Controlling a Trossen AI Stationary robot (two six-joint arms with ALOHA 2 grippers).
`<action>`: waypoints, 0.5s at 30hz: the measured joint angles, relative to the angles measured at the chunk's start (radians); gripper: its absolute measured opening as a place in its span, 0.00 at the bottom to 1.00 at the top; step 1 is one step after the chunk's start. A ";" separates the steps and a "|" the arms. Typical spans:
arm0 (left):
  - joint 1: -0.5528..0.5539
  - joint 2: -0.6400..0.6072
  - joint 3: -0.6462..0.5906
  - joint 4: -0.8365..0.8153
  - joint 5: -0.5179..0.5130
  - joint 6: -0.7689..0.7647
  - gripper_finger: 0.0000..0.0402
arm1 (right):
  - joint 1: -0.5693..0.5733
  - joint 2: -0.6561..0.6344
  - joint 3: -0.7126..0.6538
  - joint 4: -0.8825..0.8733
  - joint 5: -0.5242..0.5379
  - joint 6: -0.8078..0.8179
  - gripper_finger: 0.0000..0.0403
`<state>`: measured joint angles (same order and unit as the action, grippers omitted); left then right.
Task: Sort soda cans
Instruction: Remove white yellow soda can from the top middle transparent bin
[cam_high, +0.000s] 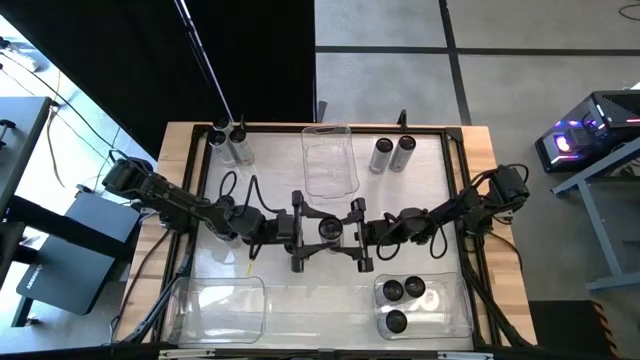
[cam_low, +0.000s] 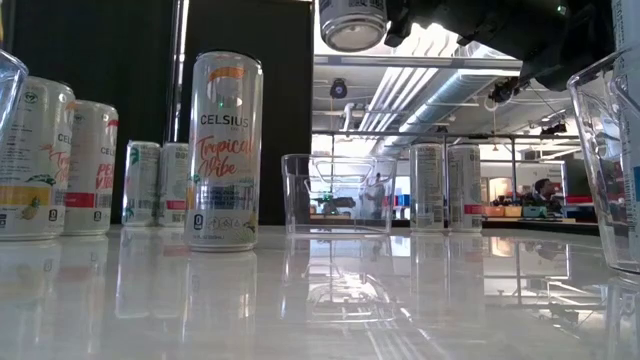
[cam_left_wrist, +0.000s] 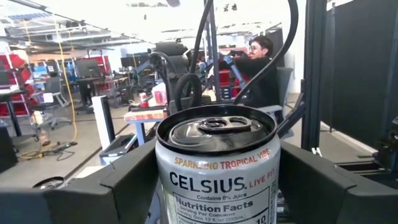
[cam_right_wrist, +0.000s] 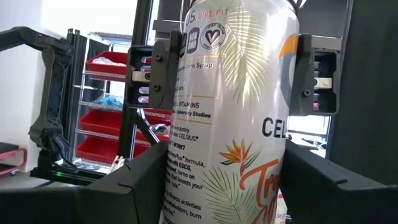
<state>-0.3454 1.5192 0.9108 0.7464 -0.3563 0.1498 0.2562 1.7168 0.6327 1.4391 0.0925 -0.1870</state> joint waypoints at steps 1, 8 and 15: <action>0.000 0.000 0.000 0.000 0.000 0.001 0.69 | 0.000 0.000 0.000 0.000 0.000 -0.001 0.59; 0.000 0.000 0.000 -0.006 0.007 -0.003 0.63 | 0.000 -0.001 0.000 -0.002 0.003 -0.001 0.59; 0.005 0.000 0.001 -0.028 0.012 -0.012 0.62 | 0.000 -0.001 0.000 -0.008 0.017 0.002 0.60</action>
<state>-0.3408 1.5192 0.9115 0.7181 -0.3447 0.1382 0.2562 1.7161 0.6323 1.4308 0.1099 -0.1852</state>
